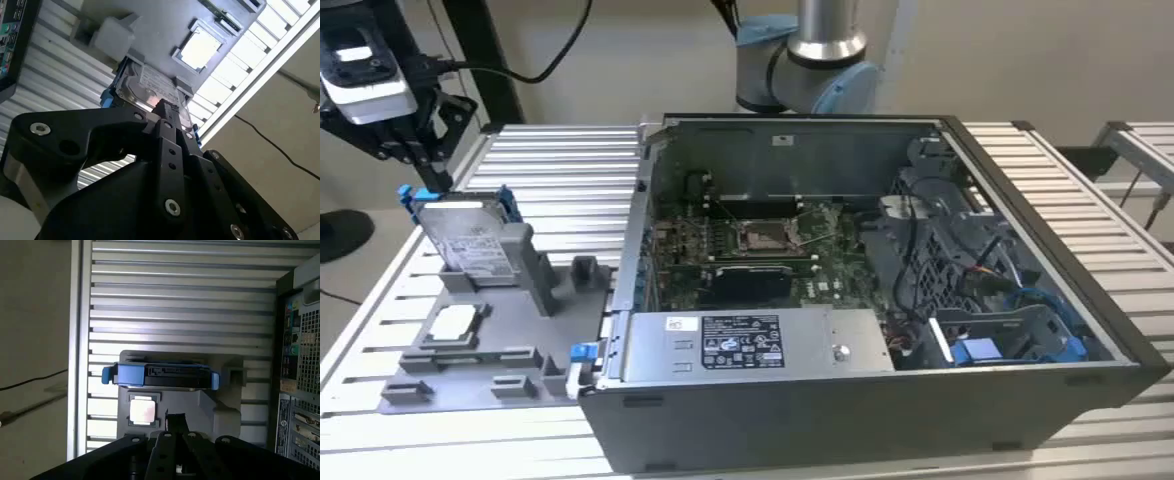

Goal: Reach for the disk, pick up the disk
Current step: 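Reach for the disk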

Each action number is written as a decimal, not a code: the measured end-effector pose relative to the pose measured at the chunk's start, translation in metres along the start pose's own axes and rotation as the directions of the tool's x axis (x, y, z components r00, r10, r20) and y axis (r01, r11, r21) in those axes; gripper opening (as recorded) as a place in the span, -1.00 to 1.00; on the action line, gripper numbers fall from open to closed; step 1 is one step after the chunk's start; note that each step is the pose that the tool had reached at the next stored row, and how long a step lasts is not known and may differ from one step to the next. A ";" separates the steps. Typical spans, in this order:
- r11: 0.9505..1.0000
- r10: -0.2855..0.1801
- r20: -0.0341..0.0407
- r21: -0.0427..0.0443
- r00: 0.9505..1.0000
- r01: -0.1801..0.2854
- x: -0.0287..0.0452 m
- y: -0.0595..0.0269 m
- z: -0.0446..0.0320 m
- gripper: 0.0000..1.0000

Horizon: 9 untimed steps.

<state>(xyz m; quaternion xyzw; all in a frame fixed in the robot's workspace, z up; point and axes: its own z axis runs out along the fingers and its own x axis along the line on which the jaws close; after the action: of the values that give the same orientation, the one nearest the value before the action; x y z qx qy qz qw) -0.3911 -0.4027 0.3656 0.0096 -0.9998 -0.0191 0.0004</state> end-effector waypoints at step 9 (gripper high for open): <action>1.000 0.000 0.000 0.000 1.000 0.000 0.0000 0.0000 0.0000 -1.00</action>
<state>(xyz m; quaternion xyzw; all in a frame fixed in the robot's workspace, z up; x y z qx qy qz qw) -0.3911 -0.4027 0.3656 0.0095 -0.9998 -0.0191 0.0004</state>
